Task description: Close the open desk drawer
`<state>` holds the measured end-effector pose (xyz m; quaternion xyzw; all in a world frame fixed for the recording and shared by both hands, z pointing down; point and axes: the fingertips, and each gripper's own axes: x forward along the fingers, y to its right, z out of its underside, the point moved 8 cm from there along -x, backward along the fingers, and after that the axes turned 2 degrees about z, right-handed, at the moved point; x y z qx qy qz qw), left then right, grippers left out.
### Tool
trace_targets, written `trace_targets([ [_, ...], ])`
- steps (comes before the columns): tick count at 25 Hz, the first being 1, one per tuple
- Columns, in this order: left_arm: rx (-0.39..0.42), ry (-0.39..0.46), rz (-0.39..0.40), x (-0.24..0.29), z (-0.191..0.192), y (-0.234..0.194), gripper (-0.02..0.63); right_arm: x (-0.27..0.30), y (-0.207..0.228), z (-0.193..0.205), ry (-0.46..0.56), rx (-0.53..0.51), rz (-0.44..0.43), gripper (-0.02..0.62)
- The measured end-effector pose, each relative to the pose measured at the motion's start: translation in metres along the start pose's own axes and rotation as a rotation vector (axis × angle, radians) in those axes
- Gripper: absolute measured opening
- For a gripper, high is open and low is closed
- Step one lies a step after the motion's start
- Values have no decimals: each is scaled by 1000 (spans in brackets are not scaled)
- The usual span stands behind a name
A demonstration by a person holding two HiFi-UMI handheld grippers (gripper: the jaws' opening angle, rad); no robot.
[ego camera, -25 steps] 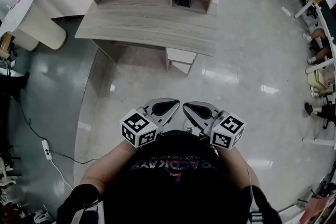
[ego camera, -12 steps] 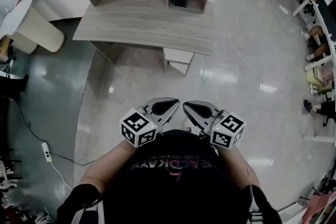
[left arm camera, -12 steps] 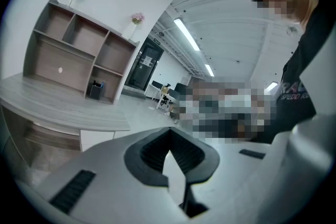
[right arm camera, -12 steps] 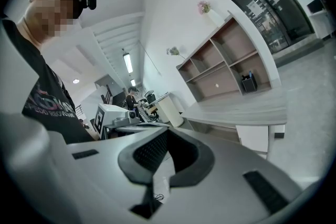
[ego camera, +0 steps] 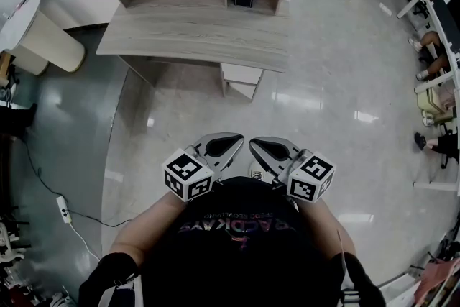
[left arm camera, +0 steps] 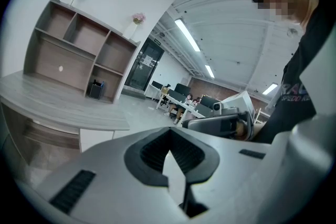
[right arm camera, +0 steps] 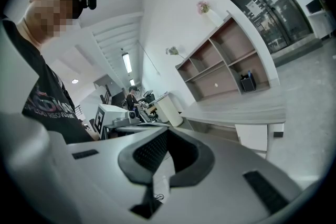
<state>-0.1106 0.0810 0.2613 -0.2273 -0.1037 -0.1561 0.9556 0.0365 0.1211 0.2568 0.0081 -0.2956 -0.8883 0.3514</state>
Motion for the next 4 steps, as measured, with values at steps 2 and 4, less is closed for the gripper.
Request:
trace_targets([
  [2, 0, 1, 0, 0, 0, 0, 11, 0, 0, 0, -1, -3, 0, 17],
  [4, -1, 2, 0, 1, 0, -1, 11, 1, 0, -1, -2, -8, -1, 17],
])
